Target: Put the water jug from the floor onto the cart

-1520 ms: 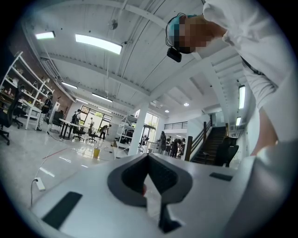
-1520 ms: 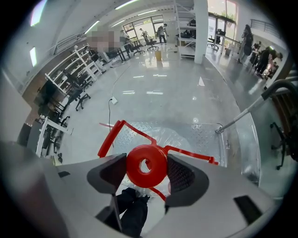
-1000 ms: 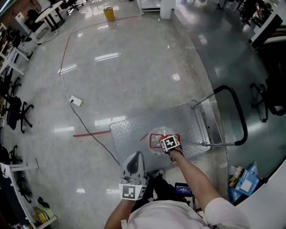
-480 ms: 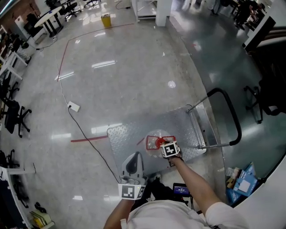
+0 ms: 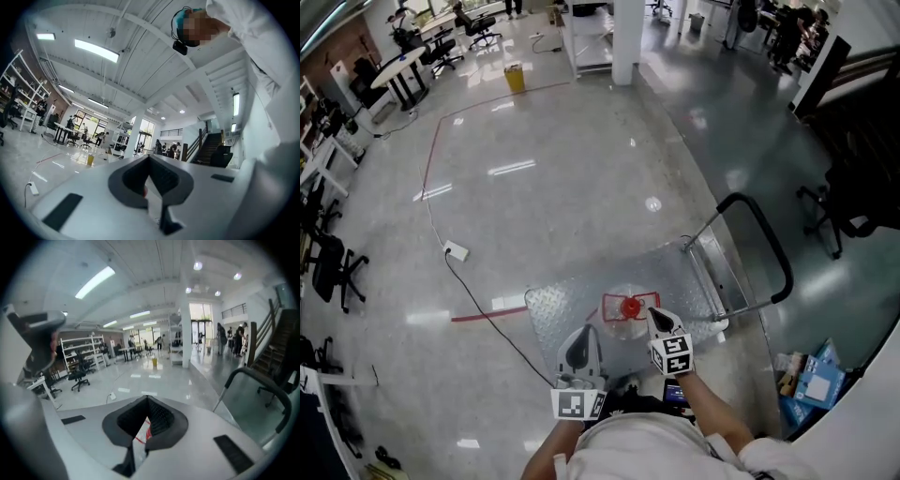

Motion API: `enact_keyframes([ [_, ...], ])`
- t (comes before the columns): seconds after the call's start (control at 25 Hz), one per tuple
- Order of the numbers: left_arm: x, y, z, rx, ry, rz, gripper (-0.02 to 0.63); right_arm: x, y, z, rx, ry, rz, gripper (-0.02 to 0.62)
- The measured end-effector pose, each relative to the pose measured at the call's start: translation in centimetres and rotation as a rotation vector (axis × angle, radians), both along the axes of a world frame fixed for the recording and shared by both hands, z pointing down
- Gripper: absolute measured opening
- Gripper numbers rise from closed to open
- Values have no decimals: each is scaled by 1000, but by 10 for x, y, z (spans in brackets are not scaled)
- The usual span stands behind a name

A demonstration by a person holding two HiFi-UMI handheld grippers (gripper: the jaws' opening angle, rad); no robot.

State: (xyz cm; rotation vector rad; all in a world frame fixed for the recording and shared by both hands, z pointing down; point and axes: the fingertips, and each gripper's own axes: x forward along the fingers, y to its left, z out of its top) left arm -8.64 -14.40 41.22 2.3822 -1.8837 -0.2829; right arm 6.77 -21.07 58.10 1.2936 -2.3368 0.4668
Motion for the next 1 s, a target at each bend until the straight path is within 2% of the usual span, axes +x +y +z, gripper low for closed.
enact_keyframes([
  [0.12,6,11,-9,17,-6,19,3,8,32,-69,223,-81,21,11],
  [0.28,12,19,-16,40,-9,39,3,14,65,-104,337,-148,33,11],
  [0.56,15,25,-23,55,-20,58,3,21,76,-132,423,-201,69,11],
  [1.0,25,32,-22,57,-23,67,3,30,79,-138,441,-187,68,11],
])
